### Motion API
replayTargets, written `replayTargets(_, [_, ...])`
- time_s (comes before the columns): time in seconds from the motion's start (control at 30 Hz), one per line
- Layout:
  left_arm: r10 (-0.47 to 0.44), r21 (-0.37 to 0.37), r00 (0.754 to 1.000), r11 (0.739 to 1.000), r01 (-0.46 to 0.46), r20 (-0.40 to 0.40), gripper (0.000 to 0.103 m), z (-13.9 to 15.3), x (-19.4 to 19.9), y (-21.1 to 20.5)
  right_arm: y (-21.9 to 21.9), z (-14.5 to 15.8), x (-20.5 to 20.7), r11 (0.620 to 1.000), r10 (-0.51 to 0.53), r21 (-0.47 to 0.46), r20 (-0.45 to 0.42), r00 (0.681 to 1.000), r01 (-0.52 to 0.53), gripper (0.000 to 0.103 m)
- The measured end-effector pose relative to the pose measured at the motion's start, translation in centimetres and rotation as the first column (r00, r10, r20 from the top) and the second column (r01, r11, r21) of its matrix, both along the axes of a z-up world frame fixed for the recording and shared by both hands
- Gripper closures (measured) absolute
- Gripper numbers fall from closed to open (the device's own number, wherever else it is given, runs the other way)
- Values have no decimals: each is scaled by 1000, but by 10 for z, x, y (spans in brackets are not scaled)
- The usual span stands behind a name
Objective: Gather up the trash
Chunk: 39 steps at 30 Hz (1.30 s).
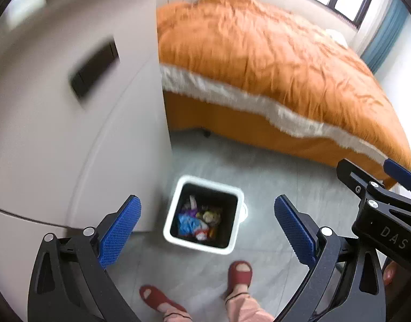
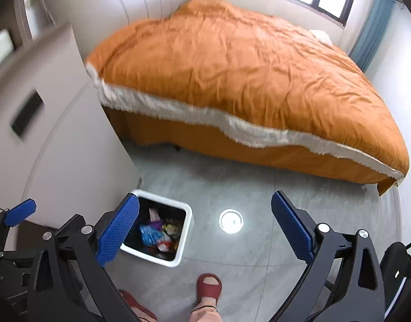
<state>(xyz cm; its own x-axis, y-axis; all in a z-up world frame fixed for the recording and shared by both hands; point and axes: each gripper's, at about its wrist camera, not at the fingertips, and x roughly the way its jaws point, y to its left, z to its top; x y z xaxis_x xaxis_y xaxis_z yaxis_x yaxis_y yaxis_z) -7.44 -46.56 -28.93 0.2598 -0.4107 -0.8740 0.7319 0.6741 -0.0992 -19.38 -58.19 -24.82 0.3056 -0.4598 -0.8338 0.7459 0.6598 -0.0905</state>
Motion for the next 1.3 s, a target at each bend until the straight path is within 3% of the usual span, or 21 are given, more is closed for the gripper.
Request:
replayTargets(0.27, [34, -46, 987, 999, -27, 154, 5, 105, -6, 20, 22, 98, -6, 996, 70, -68, 134, 988, -61, 5])
replayTargets(0.57, [202, -86, 932, 979, -185, 300, 5, 190, 11, 87, 79, 177, 26, 951, 284, -188, 205, 937, -247, 5])
replayTargets(0.7, [322, -138, 886, 946, -293, 333, 5, 223, 25, 141, 118, 206, 50, 911, 392, -242, 256, 883, -334, 5])
replayTargets(0.83, [473, -180, 822, 881, -437, 316, 5, 248, 46, 197, 164, 232, 76, 857, 498, -310, 291, 817, -412, 5])
replayTargets(0.97, [563, -251, 775, 825, -506, 287, 5, 264, 58, 246, 197, 252, 96, 829, 552, -318, 335, 764, -460, 5])
replayTargets(1.03, [600, -255, 741, 799, -544, 300, 5, 270, 61, 269, 210, 258, 103, 823, 563, -313, 349, 749, -473, 5])
replayTargets(1.3, [657, -259, 672, 754, -604, 342, 5, 281, 76, 334, 268, 260, 127, 797, 602, -313, 338, 724, -517, 5])
